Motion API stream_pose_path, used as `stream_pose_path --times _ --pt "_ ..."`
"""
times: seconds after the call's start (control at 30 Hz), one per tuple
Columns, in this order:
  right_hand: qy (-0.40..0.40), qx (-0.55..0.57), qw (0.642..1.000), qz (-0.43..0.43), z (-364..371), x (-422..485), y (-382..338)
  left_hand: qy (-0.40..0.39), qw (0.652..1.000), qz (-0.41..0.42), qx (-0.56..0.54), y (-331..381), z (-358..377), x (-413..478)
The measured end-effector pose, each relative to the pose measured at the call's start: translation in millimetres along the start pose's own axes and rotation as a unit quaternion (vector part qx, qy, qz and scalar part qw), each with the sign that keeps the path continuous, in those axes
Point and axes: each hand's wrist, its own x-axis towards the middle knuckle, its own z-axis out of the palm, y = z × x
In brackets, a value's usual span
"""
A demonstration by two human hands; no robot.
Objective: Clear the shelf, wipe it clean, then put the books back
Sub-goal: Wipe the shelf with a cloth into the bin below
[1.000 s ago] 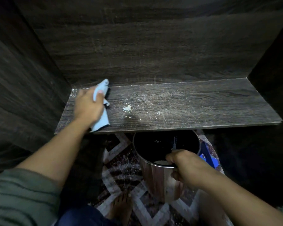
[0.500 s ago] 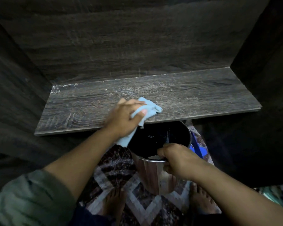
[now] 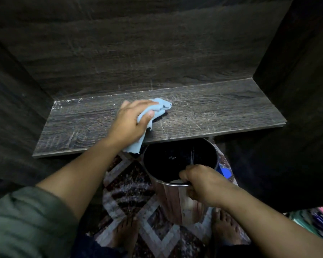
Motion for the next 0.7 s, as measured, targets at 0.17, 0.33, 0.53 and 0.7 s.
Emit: stream_pose_path --times 0.17,0.33,0.53,0.7 --pt "-0.005 0.008 1.0 0.007 1.1 -0.5 3.8 -0.082 0.989 -0.076 0.093 11.1 20.2 -6.2" --pt "-0.011 0.026 1.0 -0.002 2.1 -1.9 5.7 -0.172 0.984 0.052 0.008 50.0 20.7 -32.5" --pt "-0.014 0.019 1.0 -0.007 2.3 -10.2 12.2 -0.048 0.997 0.039 -0.044 58.2 -9.3 -55.9" --pt "-0.013 0.016 1.0 -0.005 0.5 -7.8 8.5 -0.061 0.994 -0.027 0.091 60.0 -11.9 -53.8"
